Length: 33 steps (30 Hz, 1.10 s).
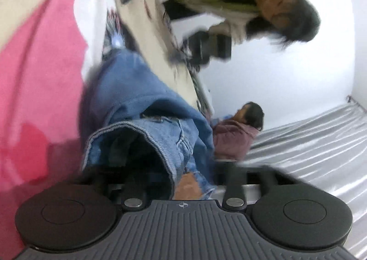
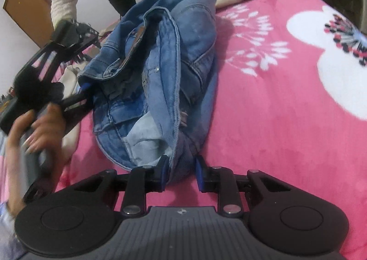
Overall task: Fold clothes
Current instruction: 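Close the left tool on the jacket hem while the right tool grasps the hem beside it, then lift the denim jacket by its hem with both tools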
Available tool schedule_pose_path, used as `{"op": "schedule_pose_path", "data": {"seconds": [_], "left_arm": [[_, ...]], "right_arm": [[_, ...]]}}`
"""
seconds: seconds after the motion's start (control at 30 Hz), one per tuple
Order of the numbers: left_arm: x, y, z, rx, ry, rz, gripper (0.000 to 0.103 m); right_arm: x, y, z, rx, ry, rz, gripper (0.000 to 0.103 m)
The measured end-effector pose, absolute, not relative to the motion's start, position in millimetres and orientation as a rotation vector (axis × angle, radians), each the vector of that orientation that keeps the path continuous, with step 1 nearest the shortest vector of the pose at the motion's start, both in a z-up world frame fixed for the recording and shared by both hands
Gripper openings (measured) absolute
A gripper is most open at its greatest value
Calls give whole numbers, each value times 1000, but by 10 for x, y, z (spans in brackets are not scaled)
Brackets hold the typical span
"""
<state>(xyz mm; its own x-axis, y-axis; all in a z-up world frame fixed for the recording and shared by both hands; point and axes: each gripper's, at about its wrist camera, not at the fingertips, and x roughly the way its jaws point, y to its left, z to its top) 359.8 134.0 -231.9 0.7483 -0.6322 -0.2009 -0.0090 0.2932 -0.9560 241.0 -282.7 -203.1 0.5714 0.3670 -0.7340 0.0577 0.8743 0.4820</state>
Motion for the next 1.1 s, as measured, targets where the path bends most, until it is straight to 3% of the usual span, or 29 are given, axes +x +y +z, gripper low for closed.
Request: {"op": "schedule_pose_path", "data": {"seconds": [0.37,0.57,0.6,0.63,0.83,0.97,1.0,1.1], "left_arm": [[3030,1290,-1806,-1321,459,-571,3],[2692,1576,-2030,-1588,415,-482,3],[2613,1658,-2137,-1639,397,-431,3],[2497,1744,-2209,-1671,384,-378,3],[1864,2137,-2800,-1932,357,-123,5],[1619,2184,-3029,-2051,385,-38,15],[1606,2166,-3023,-2045,393,-50,26],[1550,2104,-2938,-2021,401,-73,42]], "right_arm": [[2397,-2835,-1993,473,947,169,26],[2477,-2837,-1910,452,893,210,33],[2515,-2815,-1919,429,900,226,28],[2534,-2780,-1920,391,910,226,17],[2351,-2704,-1825,262,873,169,11],[2059,-2607,-1681,94,799,221,12],[2005,-2569,-1662,41,790,234,12],[1917,-2493,-1659,-80,792,249,12]]}}
